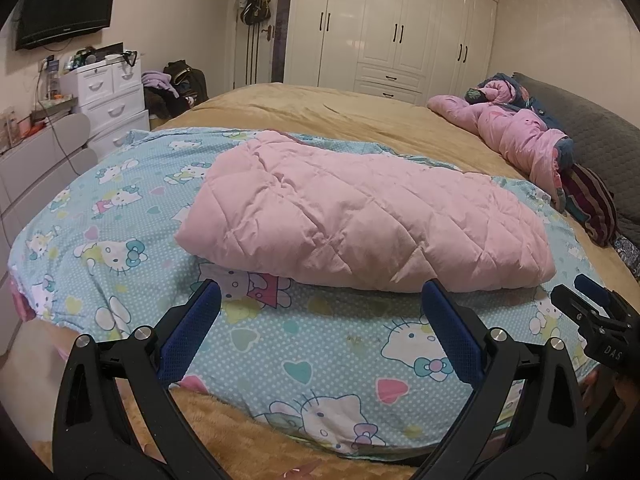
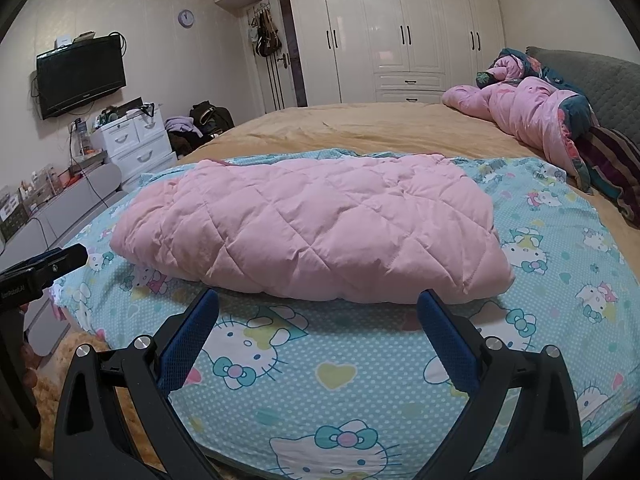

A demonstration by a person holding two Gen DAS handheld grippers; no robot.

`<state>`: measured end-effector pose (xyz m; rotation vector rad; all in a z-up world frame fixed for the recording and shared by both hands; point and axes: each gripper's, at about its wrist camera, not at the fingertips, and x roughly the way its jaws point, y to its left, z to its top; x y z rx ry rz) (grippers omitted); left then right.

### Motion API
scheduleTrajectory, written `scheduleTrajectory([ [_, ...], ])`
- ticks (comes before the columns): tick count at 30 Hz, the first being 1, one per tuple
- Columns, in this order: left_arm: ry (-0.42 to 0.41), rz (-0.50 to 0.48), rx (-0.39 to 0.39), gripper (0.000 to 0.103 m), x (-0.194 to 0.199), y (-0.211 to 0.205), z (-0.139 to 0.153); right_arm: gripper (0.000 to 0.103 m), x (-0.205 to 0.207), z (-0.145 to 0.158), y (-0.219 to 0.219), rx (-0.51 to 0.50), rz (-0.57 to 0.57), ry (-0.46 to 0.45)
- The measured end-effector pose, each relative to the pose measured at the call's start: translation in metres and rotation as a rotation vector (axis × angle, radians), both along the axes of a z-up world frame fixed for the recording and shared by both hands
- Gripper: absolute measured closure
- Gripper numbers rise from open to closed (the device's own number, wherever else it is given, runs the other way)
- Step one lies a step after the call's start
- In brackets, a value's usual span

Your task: Fold large clothes

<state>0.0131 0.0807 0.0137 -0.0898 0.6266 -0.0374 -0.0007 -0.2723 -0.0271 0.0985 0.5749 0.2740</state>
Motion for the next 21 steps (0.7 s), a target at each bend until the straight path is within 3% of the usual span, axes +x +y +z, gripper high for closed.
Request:
scheduleTrajectory([
  [21, 0.003, 0.003, 0.007, 0.009, -0.0002, 0.0001, -0.0025, 0.004, -0.0004, -0.0007, 0.0007, -0.002, -0.002, 0.006],
])
